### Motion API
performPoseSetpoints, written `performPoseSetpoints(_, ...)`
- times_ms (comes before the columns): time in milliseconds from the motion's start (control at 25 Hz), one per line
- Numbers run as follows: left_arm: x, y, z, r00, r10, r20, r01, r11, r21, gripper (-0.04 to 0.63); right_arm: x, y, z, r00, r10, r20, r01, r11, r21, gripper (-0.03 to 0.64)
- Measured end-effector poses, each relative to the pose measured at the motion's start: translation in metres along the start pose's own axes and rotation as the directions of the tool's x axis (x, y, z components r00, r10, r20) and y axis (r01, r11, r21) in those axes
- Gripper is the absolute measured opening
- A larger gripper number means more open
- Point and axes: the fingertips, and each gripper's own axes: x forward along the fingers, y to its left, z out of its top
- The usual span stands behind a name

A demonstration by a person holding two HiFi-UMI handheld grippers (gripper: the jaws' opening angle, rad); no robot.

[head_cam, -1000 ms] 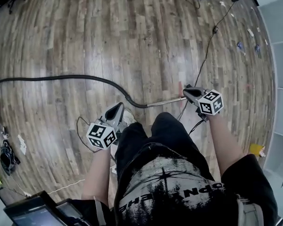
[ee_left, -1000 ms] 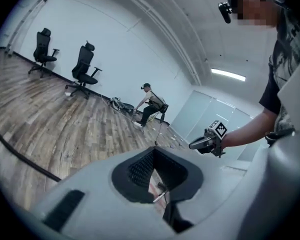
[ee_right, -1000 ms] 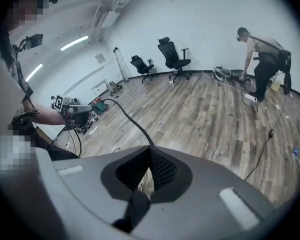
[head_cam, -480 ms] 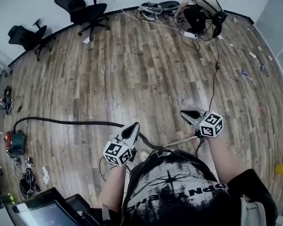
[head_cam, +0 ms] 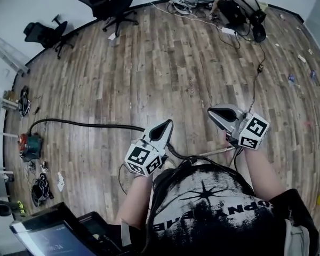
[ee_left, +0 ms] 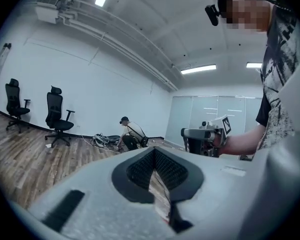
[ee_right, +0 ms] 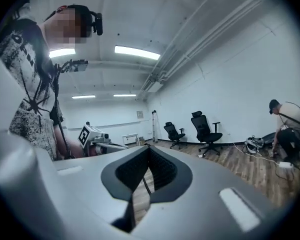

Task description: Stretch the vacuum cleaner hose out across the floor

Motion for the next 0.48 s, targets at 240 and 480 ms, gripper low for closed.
performPoseSetpoints(240, 0.026, -0.023, 0.031, 1.000, -0.010, 0.022, 0.010, 0.999, 0.038, 0.000, -0.013, -0.006, 0.016, 0.999, 0.030, -0.010, -0.031, 0.998, -0.053, 0.006)
performPoseSetpoints(480, 0.023, -0.033, 0.044, 1.000, -0.003, 0.022, 0.000, 0.996, 0.095, 0.000, -0.009, -0.002, 0.026, 0.996, 0.079, 0.036, -0.077, 0.996, -0.054, 0.006)
